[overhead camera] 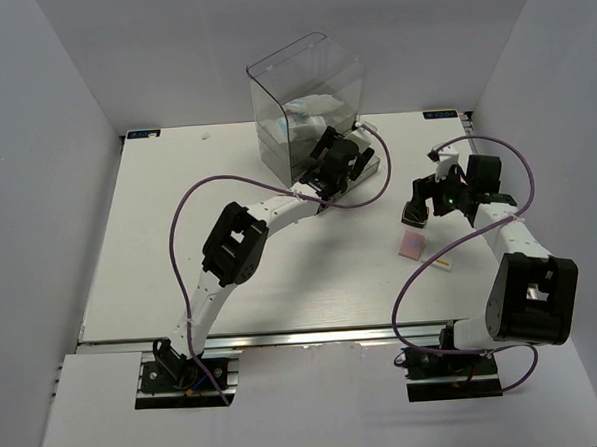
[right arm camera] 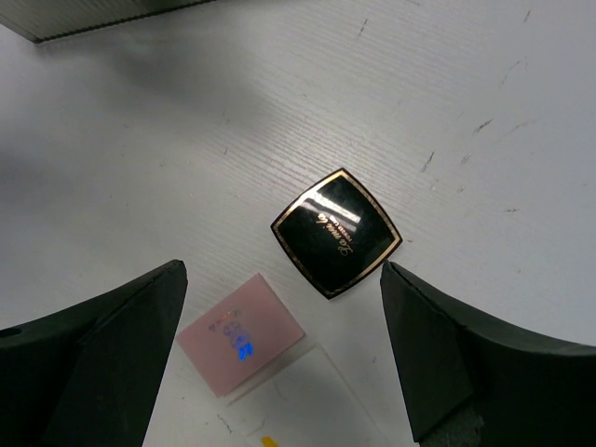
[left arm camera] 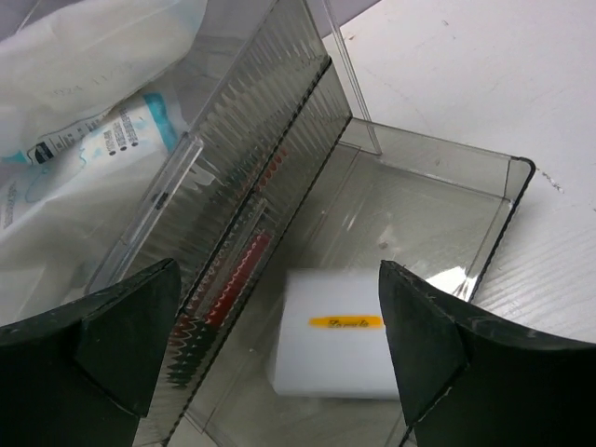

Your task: Organize the makeup

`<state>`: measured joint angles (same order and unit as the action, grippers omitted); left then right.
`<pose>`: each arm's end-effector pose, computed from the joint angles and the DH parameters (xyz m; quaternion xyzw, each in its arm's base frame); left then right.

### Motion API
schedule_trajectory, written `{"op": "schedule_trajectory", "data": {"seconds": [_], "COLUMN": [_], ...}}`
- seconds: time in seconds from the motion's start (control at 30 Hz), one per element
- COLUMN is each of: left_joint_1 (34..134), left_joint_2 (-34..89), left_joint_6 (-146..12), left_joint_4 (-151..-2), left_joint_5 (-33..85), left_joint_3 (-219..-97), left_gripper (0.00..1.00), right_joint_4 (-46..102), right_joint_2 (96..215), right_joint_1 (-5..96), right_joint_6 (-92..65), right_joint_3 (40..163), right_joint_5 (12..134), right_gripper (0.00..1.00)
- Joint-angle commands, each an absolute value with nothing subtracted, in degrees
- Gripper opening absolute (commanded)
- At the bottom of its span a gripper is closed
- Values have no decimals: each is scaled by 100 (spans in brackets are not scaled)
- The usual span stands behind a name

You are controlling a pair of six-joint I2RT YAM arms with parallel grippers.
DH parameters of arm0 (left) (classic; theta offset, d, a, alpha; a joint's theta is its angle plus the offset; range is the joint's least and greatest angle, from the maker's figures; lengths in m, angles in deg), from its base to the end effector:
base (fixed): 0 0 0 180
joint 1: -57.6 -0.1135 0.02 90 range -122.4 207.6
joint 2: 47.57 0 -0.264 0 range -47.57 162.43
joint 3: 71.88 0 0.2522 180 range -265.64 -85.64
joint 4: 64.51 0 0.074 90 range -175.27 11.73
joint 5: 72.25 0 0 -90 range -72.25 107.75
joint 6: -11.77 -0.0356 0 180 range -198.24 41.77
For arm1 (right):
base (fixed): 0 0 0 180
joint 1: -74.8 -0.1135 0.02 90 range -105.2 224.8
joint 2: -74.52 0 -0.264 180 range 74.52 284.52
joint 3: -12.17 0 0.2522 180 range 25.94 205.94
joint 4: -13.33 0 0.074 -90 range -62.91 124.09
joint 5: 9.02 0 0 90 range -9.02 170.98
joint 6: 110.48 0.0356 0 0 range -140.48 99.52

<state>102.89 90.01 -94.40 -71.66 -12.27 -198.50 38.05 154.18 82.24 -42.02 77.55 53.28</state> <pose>0.4081 -0.3870 0.2111 0.2689 0.7498 0.0604 0.6015 0.2987 -0.0223 0.2446 -0.2098 0.8571 0.1046 0.4588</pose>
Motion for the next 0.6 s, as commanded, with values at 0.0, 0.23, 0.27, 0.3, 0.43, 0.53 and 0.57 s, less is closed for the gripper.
{"op": "schedule_trajectory", "data": {"seconds": [0.0,0.23,0.27,0.3,0.43,0.53,0.57], "left_joint_1": [10321,10321,10321,10321,10321,10321,10312], "left_joint_2": [8620,8331,8269,8181,7419,6882,6506], "left_joint_6": [-9256,-8976,-8879,-8661,-7948,-7175,-6912], "left_joint_4": [-7001,-7080,-7115,-7220,-7624,-7792,-8018], "left_joint_5": [-1345,-1362,-1319,-1257,-757,-633,-502], "left_joint_3": [-19674,-19497,-19524,-19524,-19192,-18726,-18359], "left_gripper": [96,92,89,85,38,38,48], "right_joint_4": [4036,4106,4132,4159,4344,4562,4798], "right_joint_2": [15529,15661,15696,15748,16082,16372,16547], "right_joint_1": [8244,8236,8236,8236,8122,7955,7911], "right_joint_6": [-4149,-4097,-4018,-3948,-3272,-2428,-2070], "right_joint_3": [7963,8060,8095,8130,8411,8700,8789], "right_joint_5": [5417,5610,5672,5864,6628,7411,7682], "right_gripper": [89,89,89,89,89,89,89]}}
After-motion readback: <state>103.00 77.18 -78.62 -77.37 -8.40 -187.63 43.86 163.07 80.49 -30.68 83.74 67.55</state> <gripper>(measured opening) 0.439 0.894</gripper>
